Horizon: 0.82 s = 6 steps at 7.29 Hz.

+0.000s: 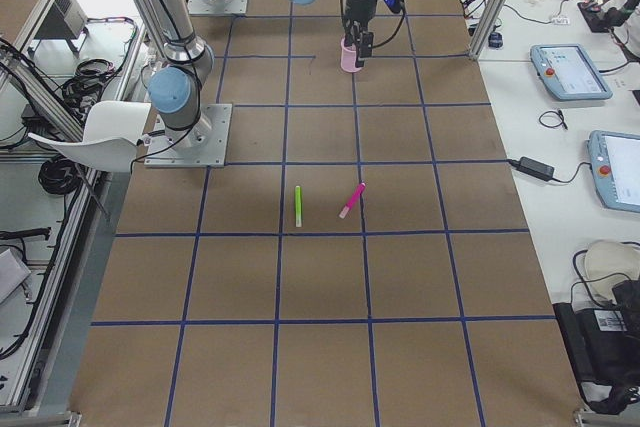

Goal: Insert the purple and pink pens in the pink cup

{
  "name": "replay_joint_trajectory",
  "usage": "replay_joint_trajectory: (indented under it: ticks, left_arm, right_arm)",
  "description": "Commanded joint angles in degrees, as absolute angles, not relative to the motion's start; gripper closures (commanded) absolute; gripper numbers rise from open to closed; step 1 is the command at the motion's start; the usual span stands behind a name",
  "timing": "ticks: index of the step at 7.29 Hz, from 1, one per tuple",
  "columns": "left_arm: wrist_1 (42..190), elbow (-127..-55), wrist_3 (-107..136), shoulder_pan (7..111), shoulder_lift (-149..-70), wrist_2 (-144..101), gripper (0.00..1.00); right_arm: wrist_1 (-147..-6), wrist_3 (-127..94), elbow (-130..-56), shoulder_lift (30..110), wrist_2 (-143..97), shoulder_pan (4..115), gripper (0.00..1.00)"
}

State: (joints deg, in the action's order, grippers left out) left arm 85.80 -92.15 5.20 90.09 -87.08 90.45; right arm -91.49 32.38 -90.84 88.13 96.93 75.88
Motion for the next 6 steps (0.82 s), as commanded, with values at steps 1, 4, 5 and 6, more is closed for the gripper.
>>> replay_joint_trajectory:
  ticks: [1,4,5,6]
  left_arm:
    - [85.17,-92.46,5.45,90.09,-88.06,90.18,0.0]
    - [84.99,-96.75,-5.27,88.34,-88.68,90.26,0.0]
    - [84.99,-97.9,-14.93,86.5,-88.59,90.26,0.0]
    - [85.25,-98.69,-22.08,84.4,-88.68,90.18,0.0]
  right_arm:
    - [-106.59,51.82,-101.45,86.59,96.86,67.63,0.0]
    - [-121.45,77.36,-108.55,77.31,92.66,58.81,0.0]
    - [-126.69,83.43,-108.02,72.99,90.9,56.71,0.0]
    - [-128.65,85.67,-107.93,70.6,89.23,55.47,0.0]
